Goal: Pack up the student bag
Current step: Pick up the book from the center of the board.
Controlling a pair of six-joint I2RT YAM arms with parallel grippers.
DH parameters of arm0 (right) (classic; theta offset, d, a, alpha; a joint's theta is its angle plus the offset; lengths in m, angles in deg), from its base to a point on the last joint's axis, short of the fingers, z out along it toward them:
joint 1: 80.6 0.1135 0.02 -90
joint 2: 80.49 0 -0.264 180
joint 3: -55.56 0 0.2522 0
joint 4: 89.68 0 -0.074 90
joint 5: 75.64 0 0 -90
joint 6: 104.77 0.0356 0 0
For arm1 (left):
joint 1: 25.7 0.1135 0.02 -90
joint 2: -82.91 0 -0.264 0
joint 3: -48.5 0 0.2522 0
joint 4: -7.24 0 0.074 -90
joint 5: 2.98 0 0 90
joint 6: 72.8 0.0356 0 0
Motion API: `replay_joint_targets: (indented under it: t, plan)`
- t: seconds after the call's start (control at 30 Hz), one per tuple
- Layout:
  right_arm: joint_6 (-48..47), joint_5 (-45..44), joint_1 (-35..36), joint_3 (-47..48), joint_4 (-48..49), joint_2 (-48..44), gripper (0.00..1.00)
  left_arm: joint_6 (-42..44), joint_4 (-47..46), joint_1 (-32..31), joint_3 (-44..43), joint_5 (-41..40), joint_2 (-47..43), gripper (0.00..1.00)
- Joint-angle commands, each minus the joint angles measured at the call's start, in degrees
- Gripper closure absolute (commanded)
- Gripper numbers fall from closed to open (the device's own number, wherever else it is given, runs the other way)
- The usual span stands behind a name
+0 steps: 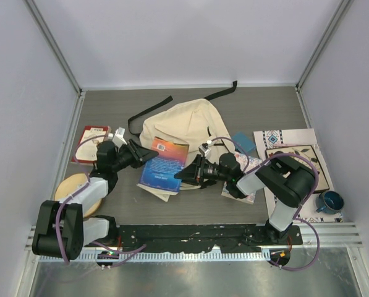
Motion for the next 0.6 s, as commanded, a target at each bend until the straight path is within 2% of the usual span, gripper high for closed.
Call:
replay_joint_targets:
  t: [0.0,0.03,0.07,0.1,0.13,0.17,0.23,0.3,0.43,0.5,0.57]
  plan:
    - [-1.9,-2.7,1.2,2.3,9.9,-2.6,0.75,1.9,3.9,-1.7,-4.8,5.0,-3.7,1.0]
    - [-3.0,-3.8,1.1,2.0,7.8,-4.9,0.65,2.7,6.3,-1.7,-6.2,3.6,-5.3,1.0]
    - [-6.3,-4.9,1.1,1.6,1.3,-7.0,0.58,5.1,9.1,-1.7,-7.2,0.1,-6.9,1.0]
    - [-8.3,-8.7,1.1,1.5,-3.4,-9.1,0.38,6.5,16.1,-1.7,-8.4,-2.1,-10.7,1.0]
    - [-10.7,-10.9,1.2,1.5,-8.7,-11.3,0.23,8.1,19.9,-1.7,-11.2,-4.6,-12.6,1.0]
    - [-14.0,-13.8,1.1,2.3,-21.3,-17.0,0.22,10.4,23.2,-1.7,-12.7,-7.2,-14.5,1.0]
    - [-21.1,-21.4,1.1,3.7,-37.4,-22.8,0.2,12.4,30.8,-1.7,-17.1,-13.5,-19.6,1.0]
    - [-24.2,-24.7,1.1,5.4,-43.7,-29.4,0.19,13.4,34.9,-1.7,-19.7,-17.4,-21.9,1.0]
    - [-22.0,-24.5,2.1,7.0,-46.1,-32.8,0.18,10.7,34.3,-1.6,-24.4,-19.2,-22.5,1.0]
    - [-19.3,-22.4,4.2,7.4,-43.7,-31.4,0.18,7.8,30.0,-1.7,-24.5,-19.2,-21.8,1.0]
    - [-13.5,-23.3,8.5,7.7,-36.3,-28.6,0.18,6.1,26.0,-1.7,-25.8,-20.1,-19.9,1.0]
